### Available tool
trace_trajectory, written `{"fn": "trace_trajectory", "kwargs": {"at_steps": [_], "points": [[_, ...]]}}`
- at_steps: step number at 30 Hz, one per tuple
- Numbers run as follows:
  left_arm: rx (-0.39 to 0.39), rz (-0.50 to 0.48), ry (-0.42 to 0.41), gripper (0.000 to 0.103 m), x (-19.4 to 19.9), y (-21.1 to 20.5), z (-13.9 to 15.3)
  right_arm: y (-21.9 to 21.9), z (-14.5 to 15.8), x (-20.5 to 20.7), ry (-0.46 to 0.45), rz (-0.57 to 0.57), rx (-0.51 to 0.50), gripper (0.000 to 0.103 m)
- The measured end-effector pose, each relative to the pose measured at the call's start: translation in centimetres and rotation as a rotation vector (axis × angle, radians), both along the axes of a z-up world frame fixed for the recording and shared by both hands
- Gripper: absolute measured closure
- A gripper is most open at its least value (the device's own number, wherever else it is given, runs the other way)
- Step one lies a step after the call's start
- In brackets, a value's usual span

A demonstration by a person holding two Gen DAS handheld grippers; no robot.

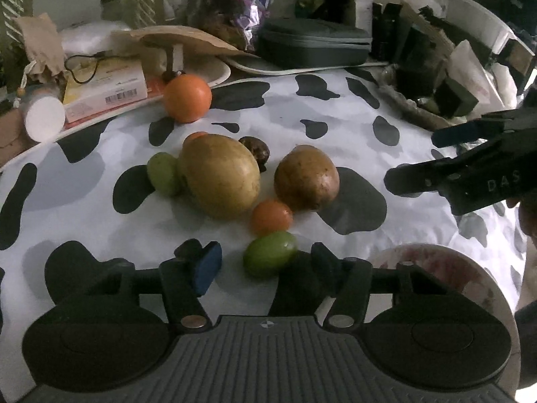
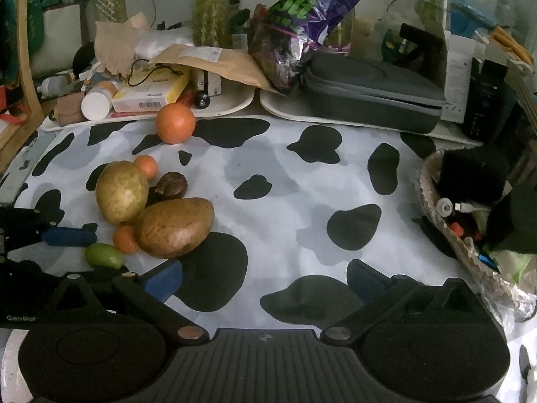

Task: Organize fruits
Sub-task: 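Close the left gripper on the green lime while the right gripper approaches the brown fruit, then grasp the large brown potato-like fruit with the right gripper while the left holds the lime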

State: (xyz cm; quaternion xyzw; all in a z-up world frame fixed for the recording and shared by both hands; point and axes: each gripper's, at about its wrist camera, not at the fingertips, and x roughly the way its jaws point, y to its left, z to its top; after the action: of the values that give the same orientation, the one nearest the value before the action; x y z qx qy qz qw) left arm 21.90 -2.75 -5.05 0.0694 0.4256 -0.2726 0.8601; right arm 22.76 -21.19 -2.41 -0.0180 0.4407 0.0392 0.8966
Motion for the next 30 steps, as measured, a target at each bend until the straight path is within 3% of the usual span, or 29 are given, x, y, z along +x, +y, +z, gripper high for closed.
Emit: {"fn": "trace_trajectory", "kwargs": {"at_steps": [3, 8, 11, 18, 30], "points": [[-0.016, 0.003, 0.004, 0.050, 0.1, 0.4, 0.0, 0.1, 0.0, 0.2, -0.007, 0.006, -0.002, 0.000], [0.024, -0.013, -0.031, 0.059, -0.3, 0.2, -0.1, 0.2, -0.2, 0.5, 0.001, 0.005, 0.009, 0.000], [0.033, -0.029, -0.048, 0.071, -0.5, 0.0, 0.0, 0.5, -0.3, 0.5, 0.001, 0.013, 0.013, 0.000], [0.051, -0.057, -0.112, 0.072, -1.3, 0.0, 0.4, 0.9, -0.7, 0.6, 0.009, 0.031, 0.019, 0.000], [0.057, -0.009, -0.163, 0.072, -1.5, 1.3, 1.2, 1.6, -1.5, 2.3, -0.006, 0.162, 0.140, 0.000]]}}
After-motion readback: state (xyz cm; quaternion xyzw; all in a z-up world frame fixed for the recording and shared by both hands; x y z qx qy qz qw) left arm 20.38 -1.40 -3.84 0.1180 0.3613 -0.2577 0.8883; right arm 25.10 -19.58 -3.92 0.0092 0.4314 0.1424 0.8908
